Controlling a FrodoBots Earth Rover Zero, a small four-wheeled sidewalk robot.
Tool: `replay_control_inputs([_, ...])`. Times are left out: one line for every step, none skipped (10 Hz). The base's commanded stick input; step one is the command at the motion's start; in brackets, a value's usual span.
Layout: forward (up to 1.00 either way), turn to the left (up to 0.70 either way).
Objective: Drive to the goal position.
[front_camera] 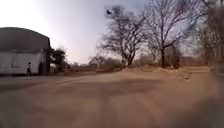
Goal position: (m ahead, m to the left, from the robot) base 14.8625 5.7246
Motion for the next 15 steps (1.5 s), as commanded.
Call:
replay_control_inputs([0.70, 0.00])
replay_control_inputs([0.70, 0.00])
replay_control_inputs([0.70, 0.00])
replay_control_inputs([0.70, 0.00])
replay_control_inputs([0.70, 0.00])
replay_control_inputs([0.70, 0.00])
replay_control_inputs([0.70, 0.00])
replay_control_inputs([0.70, 0.00])
replay_control_inputs([0.70, 0.00])
replay_control_inputs([0.70, 0.00])
replay_control_inputs([0.70, 0.00])
replay_control_inputs([0.70, 0.00])
replay_control_inputs([0.70, 0.00])
replay_control_inputs([0.70, 0.00])
replay_control_inputs([0.70, 0.00])
